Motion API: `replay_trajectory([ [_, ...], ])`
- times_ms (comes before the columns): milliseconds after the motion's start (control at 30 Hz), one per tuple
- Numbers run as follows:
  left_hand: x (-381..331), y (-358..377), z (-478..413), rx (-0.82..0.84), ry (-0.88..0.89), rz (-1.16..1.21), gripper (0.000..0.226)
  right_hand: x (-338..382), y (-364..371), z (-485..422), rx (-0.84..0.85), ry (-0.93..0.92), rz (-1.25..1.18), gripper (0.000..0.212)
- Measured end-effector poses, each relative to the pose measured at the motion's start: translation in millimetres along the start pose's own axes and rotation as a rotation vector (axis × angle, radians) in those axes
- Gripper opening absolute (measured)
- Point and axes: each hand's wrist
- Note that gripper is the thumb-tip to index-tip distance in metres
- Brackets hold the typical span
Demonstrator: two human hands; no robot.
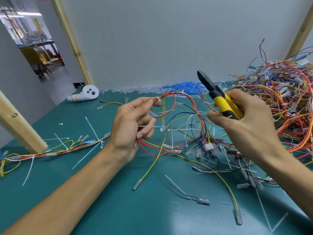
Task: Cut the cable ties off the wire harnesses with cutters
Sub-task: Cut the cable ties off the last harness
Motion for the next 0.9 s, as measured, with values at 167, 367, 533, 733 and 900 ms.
replay_trajectory([
  [167, -2.9, -0.5, -0.9, -0.002, -0.112, 0.147, 0.021, 4.1, 3.3, 3.1, 0.026, 0.040, 0.045, 0.028],
  [367, -5.9, -2.8, -1.4, -0.016, -0.166, 0.203, 0.021, 0.5, 0.9, -0.6, -0.018, 0.092, -0.044, 0.028],
  [533, -6.5, -7.2, -2.6, 0.002, -0.190, 0.258, 0.021, -0.7, -2.2, -2.5, -0.003, 0.121, -0.100, 0.029],
  [733, -7.7, -8.7, -2.7, -0.035, -0.180, 0.268, 0.019, -7.5, -3.8, -3.2, 0.226, 0.236, 0.116, 0.020],
  [900, -9.1, -9.5, -3.2, -0.074, -0.169, 0.284, 0.018, -11.2, -10.2, -5.7, 0.457, 0.217, 0.362, 0.017],
])
Point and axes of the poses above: each hand's wrist, its own z-axis away from the middle knuckle, its own y-axis out of the palm, x = y × z, and after that the axes turned 14 degrees about -y, right-handed
